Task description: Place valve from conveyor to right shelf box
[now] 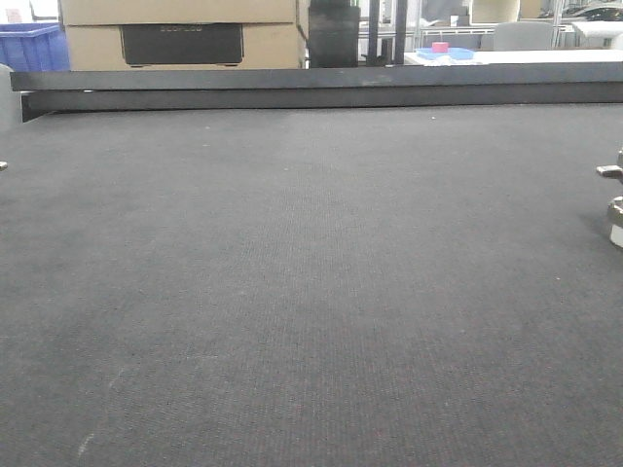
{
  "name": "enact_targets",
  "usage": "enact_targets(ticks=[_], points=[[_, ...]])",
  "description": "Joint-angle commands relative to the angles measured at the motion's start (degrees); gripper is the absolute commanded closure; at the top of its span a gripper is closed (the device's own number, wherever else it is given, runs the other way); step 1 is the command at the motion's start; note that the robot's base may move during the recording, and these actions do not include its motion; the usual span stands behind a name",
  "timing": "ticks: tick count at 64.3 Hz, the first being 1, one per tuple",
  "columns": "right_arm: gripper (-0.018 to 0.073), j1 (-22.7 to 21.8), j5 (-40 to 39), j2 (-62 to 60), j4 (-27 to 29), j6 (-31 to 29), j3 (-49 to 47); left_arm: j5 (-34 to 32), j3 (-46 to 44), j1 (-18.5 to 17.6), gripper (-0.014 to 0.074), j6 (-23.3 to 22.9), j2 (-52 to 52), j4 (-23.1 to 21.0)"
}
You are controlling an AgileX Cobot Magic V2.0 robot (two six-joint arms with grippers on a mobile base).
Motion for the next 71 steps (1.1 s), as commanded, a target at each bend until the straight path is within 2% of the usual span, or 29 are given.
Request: enact_targets(ticks=[1,12,20,30,49,71], points=[[-0.0010,0.1,9.8,7.7,-1.0,-1.2,-8.5,-0.4,-1.6,-1.9,0.0017,0.1,1.7,-0.6],[-0.0010,0.3,25.8,21.4,-1.0,-3.0,-24.3,-0.4,-1.7,-4.0,0.0020,0.1,3.5,-0.6],[-0.0010,1.7,36.3,30.4,-0.8,-6.2,-32.7,-0.4,-1.7,-4.2,0.0020,0.1,3.5,-0.9],[-0.0010,2.8,43.8,39.7,-0.8,-6.2,-39.4,-0.4,-1.7,-4.2,0.0020,0.1,3.5,-1.5],[-0.0010,2.8,46.1,52.4,-0.8,-6.2,-40.2,1.5,-1.7,-4.2,0.0019,0.1,3.5,-3.3],[-0.0010,2.8,42.9,62.6,-0.7,-6.2,-40.2,4.8,-1.7,-4.2,0.0019,0.1,3.5,-3.4]])
